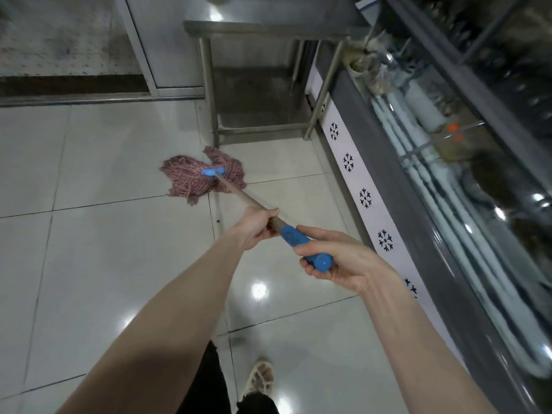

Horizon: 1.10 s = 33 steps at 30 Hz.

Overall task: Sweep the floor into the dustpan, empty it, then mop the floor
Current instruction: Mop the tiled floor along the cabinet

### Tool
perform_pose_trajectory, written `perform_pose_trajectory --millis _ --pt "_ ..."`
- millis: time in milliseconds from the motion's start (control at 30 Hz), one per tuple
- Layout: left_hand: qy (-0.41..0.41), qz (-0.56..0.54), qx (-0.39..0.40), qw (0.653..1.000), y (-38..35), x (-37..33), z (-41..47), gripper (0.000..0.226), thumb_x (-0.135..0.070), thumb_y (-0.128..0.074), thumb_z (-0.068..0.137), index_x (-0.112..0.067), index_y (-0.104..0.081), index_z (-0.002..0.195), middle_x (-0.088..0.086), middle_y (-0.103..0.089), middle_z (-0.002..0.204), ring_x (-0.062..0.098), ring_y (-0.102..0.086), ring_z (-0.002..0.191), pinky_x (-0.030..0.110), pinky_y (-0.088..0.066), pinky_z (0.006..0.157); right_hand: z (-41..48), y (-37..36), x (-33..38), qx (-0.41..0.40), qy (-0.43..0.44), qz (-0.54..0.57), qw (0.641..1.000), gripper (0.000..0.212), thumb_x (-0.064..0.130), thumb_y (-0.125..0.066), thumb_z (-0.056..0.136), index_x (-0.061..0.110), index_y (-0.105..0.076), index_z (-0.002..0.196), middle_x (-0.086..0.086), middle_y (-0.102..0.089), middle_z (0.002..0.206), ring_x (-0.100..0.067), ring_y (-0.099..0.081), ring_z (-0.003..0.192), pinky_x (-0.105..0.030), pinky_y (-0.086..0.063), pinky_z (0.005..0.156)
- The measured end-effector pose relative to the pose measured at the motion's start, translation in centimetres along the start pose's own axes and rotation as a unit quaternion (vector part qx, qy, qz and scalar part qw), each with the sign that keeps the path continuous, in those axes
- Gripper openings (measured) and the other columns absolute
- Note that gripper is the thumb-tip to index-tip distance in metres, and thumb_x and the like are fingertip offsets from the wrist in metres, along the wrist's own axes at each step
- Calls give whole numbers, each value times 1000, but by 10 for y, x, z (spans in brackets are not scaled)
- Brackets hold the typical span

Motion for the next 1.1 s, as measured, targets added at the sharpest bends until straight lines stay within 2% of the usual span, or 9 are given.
perform_pose_trajectory --millis 200,367,633,800,967,1100 --pt "20 6 49 999 -72 27 4 15 -4 -53 95 -3 -48 81 7 -46 66 16 -52 59 26 -57 49 -19 57 -11 -36 7 44 998 64 -9 -64 80 11 -47 138 -12 -61 85 -17 -52 58 -20 -49 47" --pt "31 24 19 999 -68 10 49 17 -7 -53 96 -6 -48 79 5 -44 66 13 -47 57 21 -50 41 18 54 8 -39 -3 76 996 68 -12 -63 79 13 -45 140 -14 -61 86 -16 -52 56 -19 -48 44" --pt "28 23 13 999 -81 -85 153 16 -4 -51 96 -8 -44 82 5 -42 66 12 -46 57 23 -50 42 115 74 113 -59 3 77 995 66 -10 -63 81 12 -45 140 -11 -62 82 -15 -53 57 -17 -47 43" --pt "40 49 11 998 -76 -124 207 18 -7 -52 96 -6 -46 79 6 -41 68 13 -45 57 19 -47 39 163 70 153 -49 -12 76 996 72 -13 -64 78 14 -43 142 -17 -62 89 -17 -53 57 -19 -47 42" --pt "34 36 7 999 -85 -162 243 15 -4 -52 95 -3 -46 82 7 -44 72 14 -48 60 19 -49 39 199 82 197 -61 -9 67 996 70 -12 -64 78 15 -46 140 -16 -62 86 -16 -53 53 -18 -44 40" --pt "37 36 12 999 -79 -170 266 11 -3 -52 95 -4 -47 86 8 -45 79 16 -51 69 22 -52 44 219 77 203 -51 -13 70 996 74 -13 -65 76 16 -44 141 -17 -63 87 -16 -54 50 -19 -47 42"
Point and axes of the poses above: each hand's wrist, its own z-axis towards the middle knuckle, its own y-axis out of the back of the hand, x = y × z, the point moved 9 cm from there along z, towards the middle knuckle
